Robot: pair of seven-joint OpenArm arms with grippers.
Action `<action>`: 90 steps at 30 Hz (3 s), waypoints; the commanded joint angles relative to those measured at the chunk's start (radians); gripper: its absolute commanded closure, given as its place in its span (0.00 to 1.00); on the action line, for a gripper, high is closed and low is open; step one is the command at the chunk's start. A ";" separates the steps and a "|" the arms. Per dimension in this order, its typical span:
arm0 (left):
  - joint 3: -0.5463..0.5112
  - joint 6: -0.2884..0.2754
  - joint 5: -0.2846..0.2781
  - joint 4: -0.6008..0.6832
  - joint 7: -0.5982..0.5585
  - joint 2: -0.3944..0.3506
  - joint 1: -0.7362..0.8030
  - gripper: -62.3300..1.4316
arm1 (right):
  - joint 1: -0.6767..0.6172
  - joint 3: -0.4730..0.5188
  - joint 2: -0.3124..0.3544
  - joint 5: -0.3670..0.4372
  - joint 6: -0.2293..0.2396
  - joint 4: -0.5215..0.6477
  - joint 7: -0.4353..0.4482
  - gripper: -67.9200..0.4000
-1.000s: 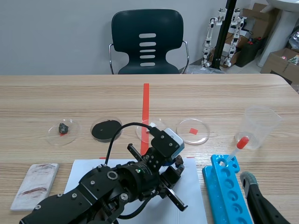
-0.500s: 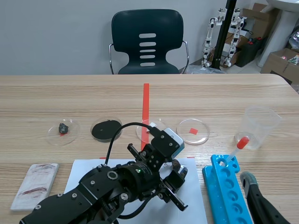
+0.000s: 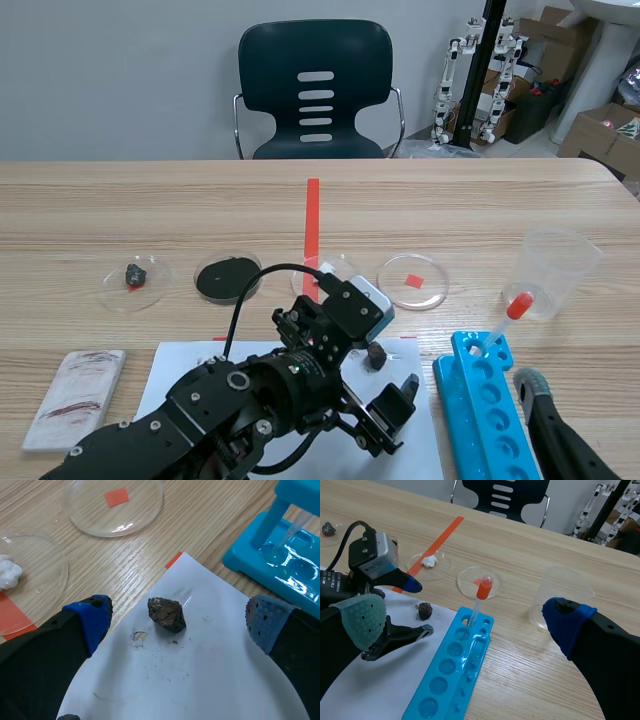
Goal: Put the right mineral back
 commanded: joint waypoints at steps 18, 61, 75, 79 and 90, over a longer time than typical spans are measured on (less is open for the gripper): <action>-0.025 0.001 -0.004 0.375 -0.023 -0.147 0.192 0.10 | 0.006 0.006 0.000 0.010 -0.003 0.014 0.014 0.00; -0.025 0.001 -0.004 0.375 -0.026 -0.146 0.192 0.10 | 0.006 0.006 0.000 0.010 -0.003 0.014 0.014 0.00; -0.025 0.001 -0.004 0.375 -0.026 -0.146 0.192 0.10 | 0.006 0.006 0.000 0.010 -0.003 0.014 0.014 0.00; -0.025 0.001 -0.004 0.375 -0.027 -0.146 0.192 0.10 | 0.006 0.006 0.000 0.010 -0.003 0.014 0.014 0.00; -0.025 0.001 -0.004 0.375 -0.026 -0.146 0.192 0.10 | 0.006 0.006 0.000 0.010 -0.003 0.014 0.014 0.00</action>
